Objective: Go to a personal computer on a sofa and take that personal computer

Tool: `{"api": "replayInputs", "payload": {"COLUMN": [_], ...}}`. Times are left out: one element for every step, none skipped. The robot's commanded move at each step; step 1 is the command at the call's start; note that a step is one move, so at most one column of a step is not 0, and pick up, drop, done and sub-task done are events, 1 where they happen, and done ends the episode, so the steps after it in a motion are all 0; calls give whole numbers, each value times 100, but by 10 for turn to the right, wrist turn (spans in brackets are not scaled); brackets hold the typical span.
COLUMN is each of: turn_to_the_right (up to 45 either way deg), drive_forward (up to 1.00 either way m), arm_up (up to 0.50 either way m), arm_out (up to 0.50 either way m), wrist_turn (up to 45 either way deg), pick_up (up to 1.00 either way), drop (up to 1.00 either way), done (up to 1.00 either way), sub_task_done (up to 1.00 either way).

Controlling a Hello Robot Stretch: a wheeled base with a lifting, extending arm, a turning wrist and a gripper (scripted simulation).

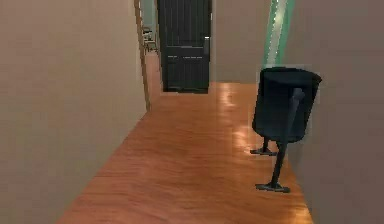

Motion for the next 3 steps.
{"api": "replayInputs", "payload": {"turn_to_the_right": [0,60,0], "drive_forward": [100,0,30], "arm_up": [0,0,0], "arm_out": [0,0,0], "wrist_turn": [0,0,0], "pick_up": [0,0,0], "drop": [0,0,0], "done": [0,0,0], "sub_task_done": [0,0,0]}}
